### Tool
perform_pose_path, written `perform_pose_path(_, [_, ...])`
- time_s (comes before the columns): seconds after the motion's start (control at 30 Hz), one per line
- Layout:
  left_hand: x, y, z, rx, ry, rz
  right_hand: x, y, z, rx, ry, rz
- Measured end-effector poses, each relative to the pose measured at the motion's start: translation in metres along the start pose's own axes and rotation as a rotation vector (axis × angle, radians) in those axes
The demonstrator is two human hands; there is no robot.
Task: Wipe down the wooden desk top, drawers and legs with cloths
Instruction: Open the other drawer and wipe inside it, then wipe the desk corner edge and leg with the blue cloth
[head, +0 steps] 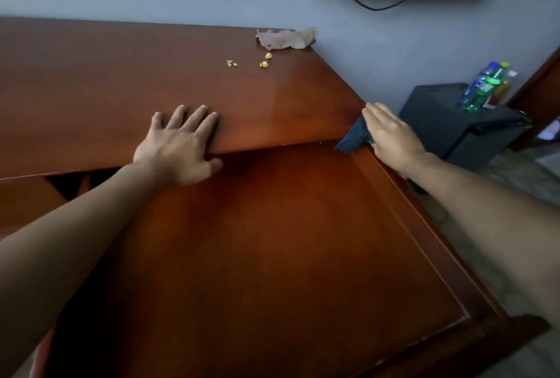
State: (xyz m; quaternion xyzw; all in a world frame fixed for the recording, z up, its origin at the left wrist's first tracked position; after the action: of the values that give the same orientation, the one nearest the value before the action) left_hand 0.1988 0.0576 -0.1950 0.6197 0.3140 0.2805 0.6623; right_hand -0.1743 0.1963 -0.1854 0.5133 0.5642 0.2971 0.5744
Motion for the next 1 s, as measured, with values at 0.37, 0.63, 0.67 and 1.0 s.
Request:
perform_pose_path(0.37, [0.125, 0.018, -0.096, 0.265, -0.247, 0.086, 0.143, 0.07, -0.001, -0.207, -0.347, 0.135])
perform_pose_path(0.63, [0.31, 0.013, -0.164, 0.093, -0.503, 0.142, 0.293, 0.111, 0.113, -0.313, -0.152, 0.578])
perform_pose_path(0.67, [0.31, 0.011, -0.156, 0.038, -0.462, 0.09, 0.296, 0.123, 0.126, -0.282, -0.104, 0.536])
perform_pose_path(1.0, [0.313, 0.031, -0.137, 0.089, -0.291, -0.241, 0.276, 0.167, 0.325, -0.407, 0.393, 0.198])
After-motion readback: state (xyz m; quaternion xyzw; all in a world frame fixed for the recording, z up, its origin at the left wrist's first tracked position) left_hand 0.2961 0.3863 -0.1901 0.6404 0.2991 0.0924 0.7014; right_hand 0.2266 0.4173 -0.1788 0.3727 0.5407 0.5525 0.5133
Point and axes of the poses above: each hand's wrist, its own x-axis away from the middle knuckle, its own y-axis out of the back of the hand, z = x × y, the point moved 8 cm from there along -x, towards the middle knuckle, and after that the axes turned 4 degrees about x, right-handed, at the moved point
